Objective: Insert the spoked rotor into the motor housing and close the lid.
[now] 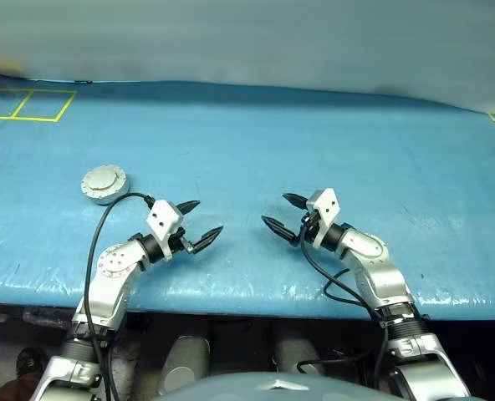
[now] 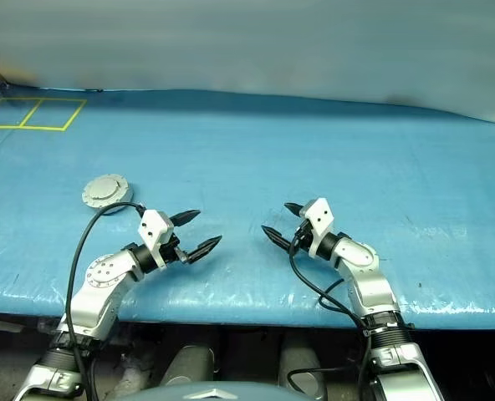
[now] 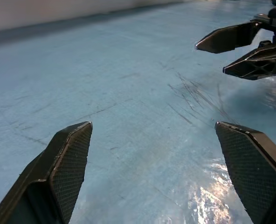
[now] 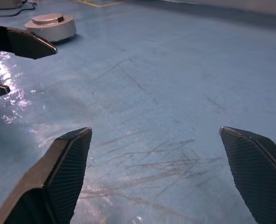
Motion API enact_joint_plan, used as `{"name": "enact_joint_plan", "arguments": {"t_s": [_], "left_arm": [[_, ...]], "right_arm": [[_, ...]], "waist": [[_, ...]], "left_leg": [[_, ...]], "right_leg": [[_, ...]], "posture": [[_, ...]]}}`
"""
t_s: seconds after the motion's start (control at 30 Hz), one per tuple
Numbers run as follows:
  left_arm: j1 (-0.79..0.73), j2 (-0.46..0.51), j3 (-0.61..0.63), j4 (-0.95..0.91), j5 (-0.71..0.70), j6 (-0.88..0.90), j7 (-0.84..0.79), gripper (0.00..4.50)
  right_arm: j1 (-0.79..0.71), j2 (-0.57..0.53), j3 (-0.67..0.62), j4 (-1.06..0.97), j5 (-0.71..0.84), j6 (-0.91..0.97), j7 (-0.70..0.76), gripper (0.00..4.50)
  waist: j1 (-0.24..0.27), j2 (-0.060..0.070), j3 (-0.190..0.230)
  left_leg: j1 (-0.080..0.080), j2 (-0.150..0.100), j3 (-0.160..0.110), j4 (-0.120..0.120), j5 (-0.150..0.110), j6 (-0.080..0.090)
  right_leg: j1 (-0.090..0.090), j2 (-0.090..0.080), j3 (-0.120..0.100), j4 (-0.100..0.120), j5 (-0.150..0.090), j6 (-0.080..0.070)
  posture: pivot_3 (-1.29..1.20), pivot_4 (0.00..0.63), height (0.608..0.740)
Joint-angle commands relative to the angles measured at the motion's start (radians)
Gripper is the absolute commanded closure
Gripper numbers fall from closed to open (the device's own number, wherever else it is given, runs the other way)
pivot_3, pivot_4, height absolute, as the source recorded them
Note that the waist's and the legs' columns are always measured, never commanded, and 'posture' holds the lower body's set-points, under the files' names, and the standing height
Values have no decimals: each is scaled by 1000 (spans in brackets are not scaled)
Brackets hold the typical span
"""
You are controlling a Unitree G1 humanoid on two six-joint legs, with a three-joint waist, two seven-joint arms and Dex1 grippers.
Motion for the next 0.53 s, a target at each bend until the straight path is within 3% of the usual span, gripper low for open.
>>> {"name": "enact_joint_plan", "arguments": {"t_s": [0.03,0.53], "left_arm": [[-4,0,6,-18,4,-16,-20,0],[-10,-4,7,-19,2,-6,-45,0]], "right_arm": [[-5,17,-10,-21,-15,-70,-19,14],[1,6,1,-53,-23,-45,1,14]], "waist": [[0,0,0],[2,0,0]], "left_leg": [[0,0,0,0,0,0],[0,0,0,0,0,0]], "right_leg": [[0,0,0,0,0,0],[0,0,0,0,0,0]], "posture": [[0,150,740],[0,150,740]]}}
